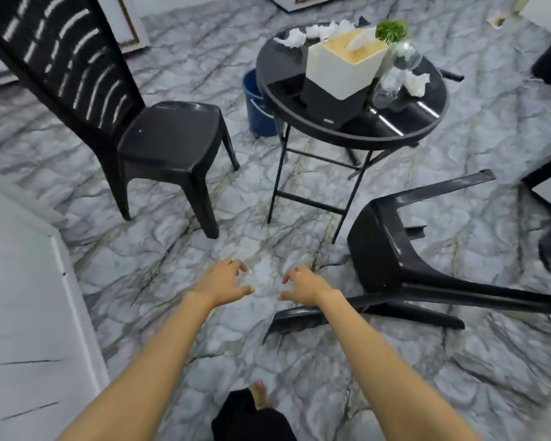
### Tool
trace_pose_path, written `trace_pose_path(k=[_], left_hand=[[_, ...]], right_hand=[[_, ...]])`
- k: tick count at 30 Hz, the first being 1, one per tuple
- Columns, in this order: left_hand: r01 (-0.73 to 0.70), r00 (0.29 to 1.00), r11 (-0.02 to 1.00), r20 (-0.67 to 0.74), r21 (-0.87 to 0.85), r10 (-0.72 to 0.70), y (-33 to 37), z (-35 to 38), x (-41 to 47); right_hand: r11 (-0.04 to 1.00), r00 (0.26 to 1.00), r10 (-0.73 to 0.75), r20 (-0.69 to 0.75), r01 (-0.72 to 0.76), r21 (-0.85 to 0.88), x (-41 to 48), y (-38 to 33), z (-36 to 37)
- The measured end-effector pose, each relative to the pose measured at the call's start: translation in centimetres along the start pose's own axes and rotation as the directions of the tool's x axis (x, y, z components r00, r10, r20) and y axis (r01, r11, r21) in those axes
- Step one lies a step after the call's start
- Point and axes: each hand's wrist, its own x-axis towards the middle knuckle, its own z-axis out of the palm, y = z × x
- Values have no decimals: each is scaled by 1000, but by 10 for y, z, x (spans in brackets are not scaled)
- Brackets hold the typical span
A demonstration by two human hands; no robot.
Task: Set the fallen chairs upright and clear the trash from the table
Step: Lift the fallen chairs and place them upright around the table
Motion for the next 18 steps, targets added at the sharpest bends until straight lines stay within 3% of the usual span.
trace_pose_path(k=[12,16,18], left_hand=[[84,993,960,-57,-267,-103,-44,170,11],[31,989,877,-114,-479,-97,-68,240,39],[-8,989,785,-118,-620,-83,-80,275,57]], right_hand=[[965,981,-193,25,195,-175,56,46,96],[919,938,-347,-29,333,-213,95,66,127],[880,905,-424,-15,408,-243,116,73,144]])
